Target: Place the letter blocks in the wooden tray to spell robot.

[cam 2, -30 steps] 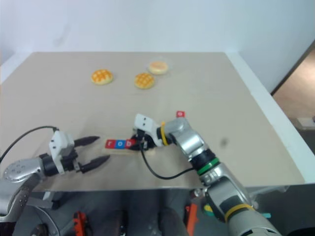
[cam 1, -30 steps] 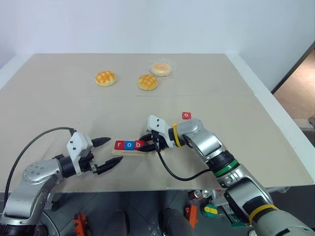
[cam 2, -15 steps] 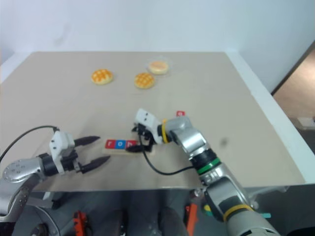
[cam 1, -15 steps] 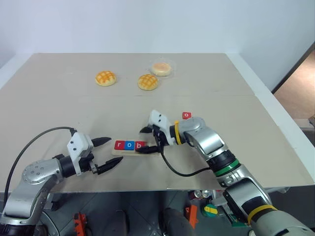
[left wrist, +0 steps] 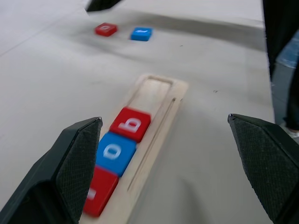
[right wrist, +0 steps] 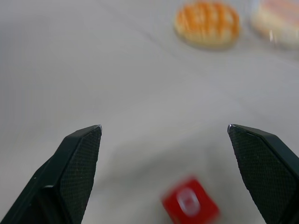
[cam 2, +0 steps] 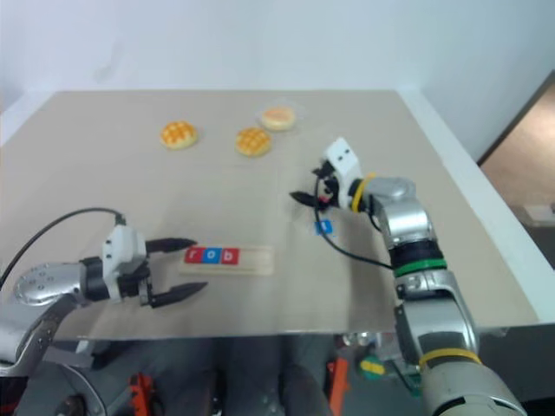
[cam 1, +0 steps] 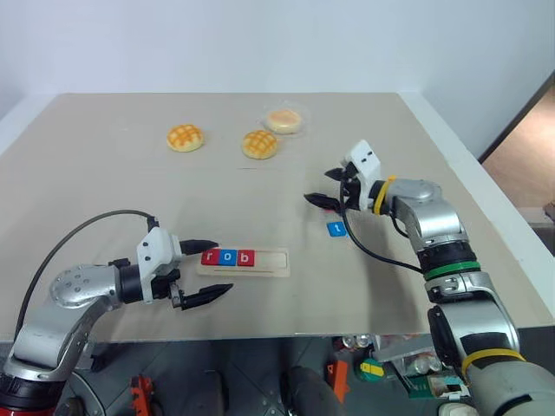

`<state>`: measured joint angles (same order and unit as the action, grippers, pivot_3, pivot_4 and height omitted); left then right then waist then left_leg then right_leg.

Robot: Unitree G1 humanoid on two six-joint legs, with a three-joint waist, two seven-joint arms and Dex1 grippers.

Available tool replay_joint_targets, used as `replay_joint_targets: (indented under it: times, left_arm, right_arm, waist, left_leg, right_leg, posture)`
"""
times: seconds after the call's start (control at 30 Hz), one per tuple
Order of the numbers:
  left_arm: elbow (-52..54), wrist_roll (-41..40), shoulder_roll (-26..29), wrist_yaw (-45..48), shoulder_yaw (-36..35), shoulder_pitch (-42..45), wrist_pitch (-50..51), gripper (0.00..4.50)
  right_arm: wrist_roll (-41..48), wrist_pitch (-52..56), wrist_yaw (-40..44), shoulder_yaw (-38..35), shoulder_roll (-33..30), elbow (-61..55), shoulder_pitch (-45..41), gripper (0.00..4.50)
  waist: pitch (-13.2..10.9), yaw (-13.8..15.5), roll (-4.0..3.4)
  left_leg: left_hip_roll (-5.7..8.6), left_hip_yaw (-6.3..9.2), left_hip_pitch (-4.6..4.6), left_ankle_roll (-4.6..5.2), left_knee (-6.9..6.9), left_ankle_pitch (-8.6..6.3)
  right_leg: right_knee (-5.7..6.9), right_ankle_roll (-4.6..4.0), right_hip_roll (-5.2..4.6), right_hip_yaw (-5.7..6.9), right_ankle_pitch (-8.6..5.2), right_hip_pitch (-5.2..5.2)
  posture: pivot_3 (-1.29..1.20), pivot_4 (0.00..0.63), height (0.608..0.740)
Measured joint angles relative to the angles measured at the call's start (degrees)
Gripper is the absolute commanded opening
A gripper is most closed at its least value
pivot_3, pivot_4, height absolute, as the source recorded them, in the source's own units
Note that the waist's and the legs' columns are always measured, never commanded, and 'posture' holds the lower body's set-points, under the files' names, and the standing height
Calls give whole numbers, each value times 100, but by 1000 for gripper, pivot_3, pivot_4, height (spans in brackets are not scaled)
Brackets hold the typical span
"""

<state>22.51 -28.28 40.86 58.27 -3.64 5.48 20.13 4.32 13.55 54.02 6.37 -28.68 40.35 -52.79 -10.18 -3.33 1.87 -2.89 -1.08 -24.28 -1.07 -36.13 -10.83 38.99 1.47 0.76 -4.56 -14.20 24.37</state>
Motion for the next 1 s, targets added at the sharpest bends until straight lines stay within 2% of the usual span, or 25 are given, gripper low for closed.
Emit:
replay_joint_targets:
  times: [0.27, 0.43, 0.53, 0.67, 0.7, 0.8, 0.83, 0.87, 0.9, 1.0]
  left_arm:
    - [-5, -19, 0, 51, 102, 24, 0, 4500]
    - [11, 22, -1, -122, 103, -45, 4, 4500]
    - [94, 28, 2, -185, 96, -203, 3, 4500]
    - [191, 28, 4, -324, 66, -311, 9, 4500]
    - [233, 17, 4, -394, 35, -356, 24, 4500]
    - [243, 15, 3, -425, 25, -360, 31, 4500]
    - [268, 8, -13, -495, 2, -361, 32, 4500]
    - [274, 4, -33, -534, -2, -350, 34, 4500]
    - [273, -34, -220, -688, -80, -299, 38, 4500]
    - [268, -105, -473, -1047, -126, -71, 42, 4500]
  right_arm:
    - [-318, -962, 460, 121, 54, 1344, -560, 4467]
    - [-483, -1159, 138, 120, 286, 1976, -786, 4467]
    - [-454, -743, -269, -58, 341, 1971, -895, 4467]
    - [-363, -44, -1070, -330, 441, 1083, -862, 4467]
    - [-321, 365, -1486, -507, 552, 226, -606, 4467]
    - [-289, 651, -1781, -585, 652, -239, -453, 4467]
    - [-259, 1131, -2290, -701, 874, -940, -175, 4467]
    - [-265, 1260, -2451, -723, 933, -1093, -97, 4467]
    - [-302, 1572, -2995, -890, 1201, -1680, 220, 4467]
    - [-494, 2186, -4193, -969, 1813, -2486, 765, 4467]
  waist:
    - [-2, -85, -2]
    - [-2, -90, -2]
    - [-3, -91, -3]
    - [-3, -90, -4]
    - [-3, -89, -4]
    - [-2, -88, -4]
    - [-2, -83, -4]
    - [-2, -83, -4]
    - [-1, -77, -3]
    - [-1, -78, -3]
  left_leg:
    - [0, 0, 4, 0, 9, 0]
    - [2, 1, 3, -1, 8, 1]
    - [3, -4, 3, -1, 10, 1]
    - [2, 1, 2, -1, 12, 1]
    - [1, 4, 1, -2, 17, 1]
    - [1, 6, 2, -2, 20, 1]
    - [0, 10, 2, -2, 18, 1]
    - [2, 9, 2, -3, 19, 2]
    - [1, 10, 1, -4, 15, 2]
    - [4, 6, -1, -14, 13, 8]
  right_leg:
    - [1, -1, 0, -4, 0, -1]
    - [2, -3, -3, -4, 3, -1]
    - [2, -7, -6, -9, 5, 0]
    - [2, -6, -4, -6, 3, 2]
    - [3, -6, -3, -4, 3, 2]
    - [4, -3, -2, -3, -1, 2]
    - [6, -4, -2, 0, -1, 2]
    - [5, -3, -2, -1, -1, 3]
    - [9, -2, -3, 0, -2, 1]
    - [6, 7, -5, -5, 3, 3]
  posture:
    - [0, 150, 740]
    - [0, 150, 740]
    - [0, 150, 740]
    - [0, 150, 740]
    - [0, 150, 740]
    - [0, 150, 740]
    - [0, 150, 740]
    - [0, 150, 740]
    - [0, 150, 740]
    - [0, 150, 740]
